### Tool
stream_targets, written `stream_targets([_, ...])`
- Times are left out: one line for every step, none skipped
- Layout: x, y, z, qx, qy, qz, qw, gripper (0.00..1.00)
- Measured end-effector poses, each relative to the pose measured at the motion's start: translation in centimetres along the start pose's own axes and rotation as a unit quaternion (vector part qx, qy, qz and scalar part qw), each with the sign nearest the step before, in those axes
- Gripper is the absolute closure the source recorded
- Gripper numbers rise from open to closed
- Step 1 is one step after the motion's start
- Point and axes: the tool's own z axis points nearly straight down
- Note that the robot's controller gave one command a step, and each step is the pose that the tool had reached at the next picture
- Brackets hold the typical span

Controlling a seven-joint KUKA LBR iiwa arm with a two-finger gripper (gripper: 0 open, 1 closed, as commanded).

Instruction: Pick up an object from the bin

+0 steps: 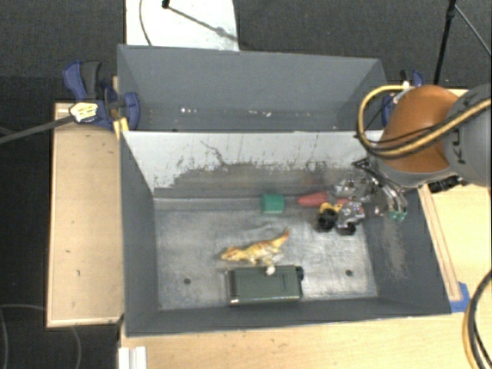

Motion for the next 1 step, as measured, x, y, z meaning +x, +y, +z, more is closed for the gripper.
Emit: stream_targets([0.46,-1.71,-12.87,0.001,0.0186,0.006,0.9998,1.00])
